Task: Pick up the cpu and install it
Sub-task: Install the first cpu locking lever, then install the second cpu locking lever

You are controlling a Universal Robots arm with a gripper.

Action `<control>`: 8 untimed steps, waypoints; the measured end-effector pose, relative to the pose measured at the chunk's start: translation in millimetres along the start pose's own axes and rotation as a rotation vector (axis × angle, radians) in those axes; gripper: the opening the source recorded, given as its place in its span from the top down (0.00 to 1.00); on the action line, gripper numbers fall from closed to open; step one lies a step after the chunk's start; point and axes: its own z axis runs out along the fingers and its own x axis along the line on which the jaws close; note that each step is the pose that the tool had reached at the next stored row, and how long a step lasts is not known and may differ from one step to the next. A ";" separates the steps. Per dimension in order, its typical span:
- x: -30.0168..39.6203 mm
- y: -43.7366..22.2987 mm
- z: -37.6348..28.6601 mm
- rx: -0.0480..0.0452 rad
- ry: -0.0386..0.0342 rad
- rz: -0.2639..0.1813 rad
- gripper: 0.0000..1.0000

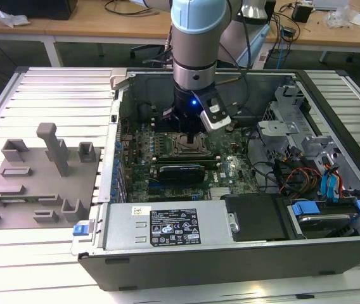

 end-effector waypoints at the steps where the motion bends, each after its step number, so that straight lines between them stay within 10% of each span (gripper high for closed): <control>1: -0.2 0.2 -3.9 0.0027 -0.0002 0.000 0.89; 8: -0.3 0.4 -5.9 0.0055 -0.0003 0.000 0.89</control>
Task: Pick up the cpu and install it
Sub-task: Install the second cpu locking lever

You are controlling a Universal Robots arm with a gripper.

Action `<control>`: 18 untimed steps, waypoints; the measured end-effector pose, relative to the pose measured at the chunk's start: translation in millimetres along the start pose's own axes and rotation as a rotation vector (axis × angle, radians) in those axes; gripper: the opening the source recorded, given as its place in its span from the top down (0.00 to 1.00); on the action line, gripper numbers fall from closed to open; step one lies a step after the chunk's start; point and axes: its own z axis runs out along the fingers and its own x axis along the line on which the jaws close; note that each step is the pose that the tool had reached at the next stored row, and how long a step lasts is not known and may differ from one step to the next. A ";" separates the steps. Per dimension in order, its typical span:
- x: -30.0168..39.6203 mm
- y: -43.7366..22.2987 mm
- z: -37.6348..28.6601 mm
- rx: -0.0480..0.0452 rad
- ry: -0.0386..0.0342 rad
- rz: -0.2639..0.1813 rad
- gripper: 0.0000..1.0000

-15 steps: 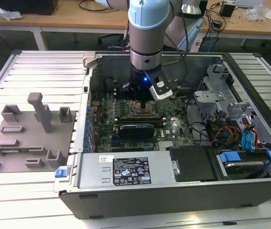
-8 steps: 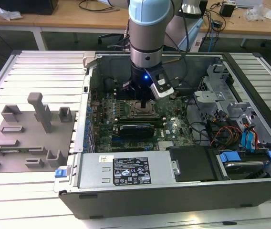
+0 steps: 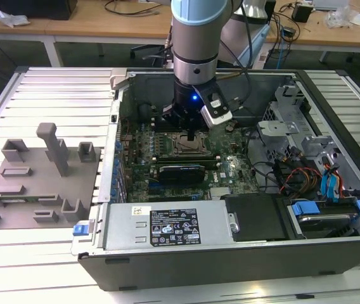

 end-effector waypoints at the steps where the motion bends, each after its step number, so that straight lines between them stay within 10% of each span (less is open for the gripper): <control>1: 0.0 0.0 0.0 0.0000 0.0000 0.000 0.89; 10: 0.0 0.1 -0.4 0.0008 0.0000 0.000 0.89; 18: -0.7 0.9 -13.7 0.0006 -0.0001 0.000 0.89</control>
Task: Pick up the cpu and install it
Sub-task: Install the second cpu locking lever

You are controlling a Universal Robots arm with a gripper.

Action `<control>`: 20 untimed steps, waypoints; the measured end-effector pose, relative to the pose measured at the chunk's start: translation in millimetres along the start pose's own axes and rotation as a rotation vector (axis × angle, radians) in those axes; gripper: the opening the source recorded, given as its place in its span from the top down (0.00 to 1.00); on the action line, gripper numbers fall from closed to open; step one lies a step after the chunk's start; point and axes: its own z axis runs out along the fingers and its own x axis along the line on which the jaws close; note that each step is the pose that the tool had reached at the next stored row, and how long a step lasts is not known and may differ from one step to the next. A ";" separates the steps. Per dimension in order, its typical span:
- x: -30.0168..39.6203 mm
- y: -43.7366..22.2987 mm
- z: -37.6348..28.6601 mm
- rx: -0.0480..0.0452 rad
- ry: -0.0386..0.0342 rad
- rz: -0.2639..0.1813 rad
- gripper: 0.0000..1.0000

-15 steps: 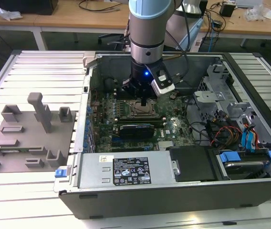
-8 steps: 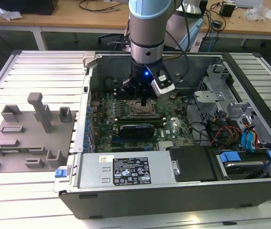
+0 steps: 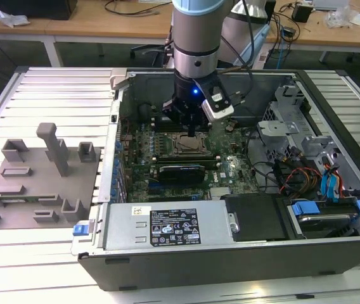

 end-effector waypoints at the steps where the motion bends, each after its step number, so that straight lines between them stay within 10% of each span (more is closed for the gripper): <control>1: 0.0 0.0 0.0 -0.0003 -0.0002 0.000 0.89; 20: -1.1 -3.7 -15.9 0.0074 -0.0003 0.000 0.89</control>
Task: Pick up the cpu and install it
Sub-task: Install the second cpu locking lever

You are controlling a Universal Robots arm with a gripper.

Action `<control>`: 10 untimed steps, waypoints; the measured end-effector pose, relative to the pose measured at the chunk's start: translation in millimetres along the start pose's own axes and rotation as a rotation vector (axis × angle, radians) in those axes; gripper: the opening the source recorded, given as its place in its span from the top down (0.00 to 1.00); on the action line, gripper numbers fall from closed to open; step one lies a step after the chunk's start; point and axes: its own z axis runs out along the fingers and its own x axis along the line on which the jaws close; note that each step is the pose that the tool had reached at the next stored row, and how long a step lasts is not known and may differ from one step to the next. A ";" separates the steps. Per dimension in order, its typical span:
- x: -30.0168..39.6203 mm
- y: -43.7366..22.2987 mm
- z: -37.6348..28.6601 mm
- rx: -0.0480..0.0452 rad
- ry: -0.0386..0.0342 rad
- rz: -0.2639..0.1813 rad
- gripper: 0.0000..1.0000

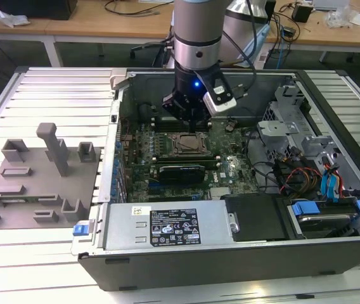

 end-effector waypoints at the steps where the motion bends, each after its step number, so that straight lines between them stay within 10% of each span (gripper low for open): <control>1: -0.1 -2.6 -0.1 0.0003 0.0000 0.000 0.89; 10: 0.0 -25.7 1.7 0.0001 -0.0001 0.000 0.89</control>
